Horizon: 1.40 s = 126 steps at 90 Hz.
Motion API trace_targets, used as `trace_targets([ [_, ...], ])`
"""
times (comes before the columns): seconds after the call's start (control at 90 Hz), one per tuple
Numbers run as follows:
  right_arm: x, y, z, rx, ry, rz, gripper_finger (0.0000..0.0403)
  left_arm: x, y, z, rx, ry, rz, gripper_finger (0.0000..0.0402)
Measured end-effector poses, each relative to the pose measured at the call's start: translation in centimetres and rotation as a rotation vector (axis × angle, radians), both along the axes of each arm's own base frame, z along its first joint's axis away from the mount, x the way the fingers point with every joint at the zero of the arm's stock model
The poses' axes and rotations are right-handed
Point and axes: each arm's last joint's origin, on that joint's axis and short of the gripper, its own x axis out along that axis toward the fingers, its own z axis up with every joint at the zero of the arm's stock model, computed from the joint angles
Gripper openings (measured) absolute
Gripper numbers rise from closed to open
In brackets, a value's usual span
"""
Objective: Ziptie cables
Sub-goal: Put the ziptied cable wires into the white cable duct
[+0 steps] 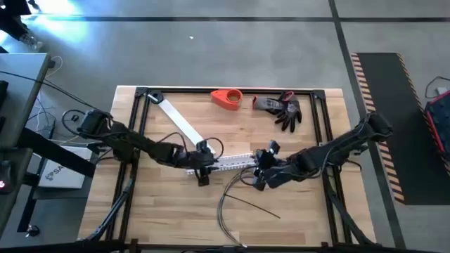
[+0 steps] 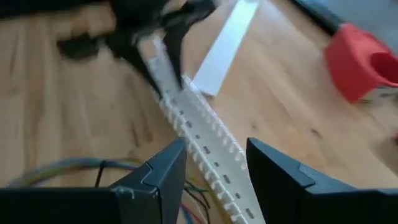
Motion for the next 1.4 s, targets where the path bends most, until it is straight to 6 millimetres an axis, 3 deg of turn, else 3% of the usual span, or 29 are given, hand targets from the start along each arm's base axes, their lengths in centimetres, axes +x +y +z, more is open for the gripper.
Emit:
trace_targets([
  [0.144,2.0,-0.2,-1.8,0.071,0.086,0.294,0.02,-0.8,-0.8,3.4,-0.063,-0.095,-0.002,0.0128],
  [0.311,4.8,0.1,-6.4,0.049,0.179,0.551,0.0238,-2.6,-2.1,5.8,-0.148,-0.14,-0.016,0.0124],
  [0.456,6.7,0.3,-10.2,-0.09,0.204,0.707,0.0247,-3.8,-3.4,5.6,-0.178,-0.081,-0.033,0.0122],
  [0.667,9.4,1.2,-10.2,-0.182,0.172,0.81,0.0248,-4.7,-4.6,4.5,-0.105,-0.02,0.029,0.0122],
  [0.844,10.1,0.7,-11.9,-0.231,0.333,0.907,0.0242,-4.4,-4.8,4.0,-0.073,-0.02,0.058,0.0122],
  [1.089,11.2,-0.2,-13.0,-0.196,0.348,0.958,0.0174,-4.3,-5.1,3.5,-0.09,-0.003,0.062,0.0122],
  [1.222,11.3,-0.9,-13.3,-0.136,0.364,0.976,0.0108,-4.3,-5.3,3.5,-0.094,-0.009,0.052,0.0122],
  [1.344,11.1,-0.8,-13.0,-0.093,0.372,0.931,0.0028,-4.7,-6.1,3.7,-0.102,-0.006,0.014,0.0121],
  [1.4,10.9,-0.4,-12.6,-0.07,0.376,0.898,0.001,-4.9,-6.6,3.9,-0.105,-0.011,-0.006,0.0121],
])
